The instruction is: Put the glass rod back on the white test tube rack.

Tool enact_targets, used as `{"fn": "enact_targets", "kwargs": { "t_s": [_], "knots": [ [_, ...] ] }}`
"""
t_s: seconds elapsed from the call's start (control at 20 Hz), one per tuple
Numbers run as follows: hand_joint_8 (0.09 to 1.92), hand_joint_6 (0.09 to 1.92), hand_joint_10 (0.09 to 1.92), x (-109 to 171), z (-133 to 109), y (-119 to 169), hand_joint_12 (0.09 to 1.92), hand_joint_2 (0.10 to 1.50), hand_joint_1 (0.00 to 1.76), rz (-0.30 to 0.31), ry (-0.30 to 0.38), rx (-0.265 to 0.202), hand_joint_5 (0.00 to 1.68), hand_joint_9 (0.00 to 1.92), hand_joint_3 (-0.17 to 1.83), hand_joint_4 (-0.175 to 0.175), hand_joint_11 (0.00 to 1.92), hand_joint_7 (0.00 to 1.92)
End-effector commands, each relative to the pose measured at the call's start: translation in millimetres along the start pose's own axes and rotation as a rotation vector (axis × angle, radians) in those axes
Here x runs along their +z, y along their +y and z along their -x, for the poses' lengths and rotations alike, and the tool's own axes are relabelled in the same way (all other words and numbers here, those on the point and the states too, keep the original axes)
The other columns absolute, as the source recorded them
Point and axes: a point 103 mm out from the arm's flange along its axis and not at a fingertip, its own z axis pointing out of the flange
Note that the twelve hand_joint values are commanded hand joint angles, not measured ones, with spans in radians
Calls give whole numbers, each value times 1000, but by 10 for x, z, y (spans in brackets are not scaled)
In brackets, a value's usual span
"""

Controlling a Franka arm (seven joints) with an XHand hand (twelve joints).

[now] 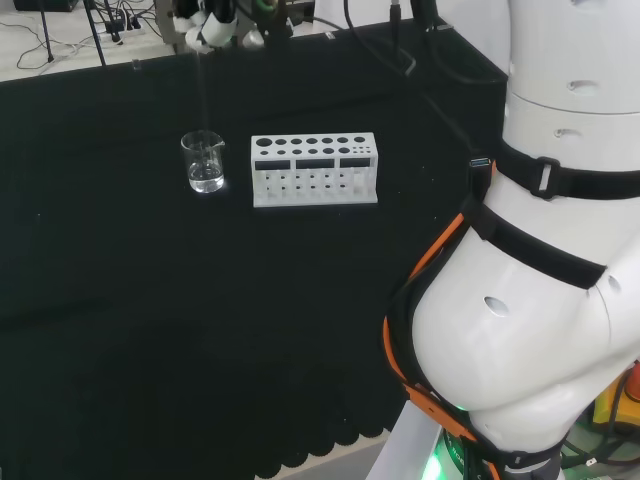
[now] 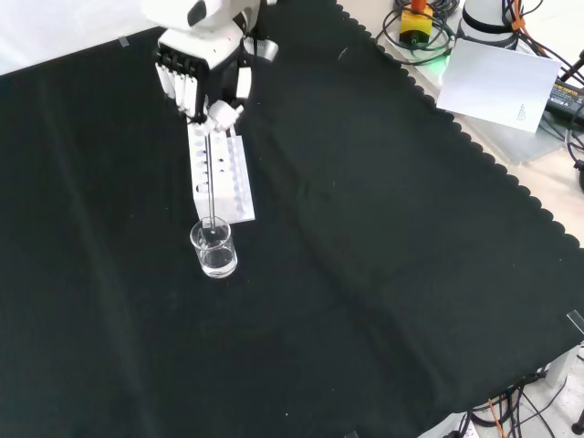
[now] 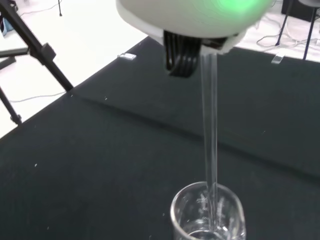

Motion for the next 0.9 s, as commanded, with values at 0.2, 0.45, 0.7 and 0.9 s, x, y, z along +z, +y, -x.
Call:
{"fn": "enact_targets", "kwargs": {
  "t_s": [0.2,0.45,0.7,0.9],
  "knots": [
    [905,567,591,-339,324,-197,957,609,1327,49,5,48,1210,1705,767,-175,1594,1319],
    [905,566,591,-446,490,-269,957,609,1327,64,-8,90,1211,1706,767,-175,1594,1319],
    [905,566,591,-536,767,-422,957,610,1327,78,-6,141,1211,1706,767,-175,1594,1320],
    [904,566,590,-574,990,-568,957,609,1327,85,-7,195,1211,1707,767,-175,1594,1320]
  ]
}}
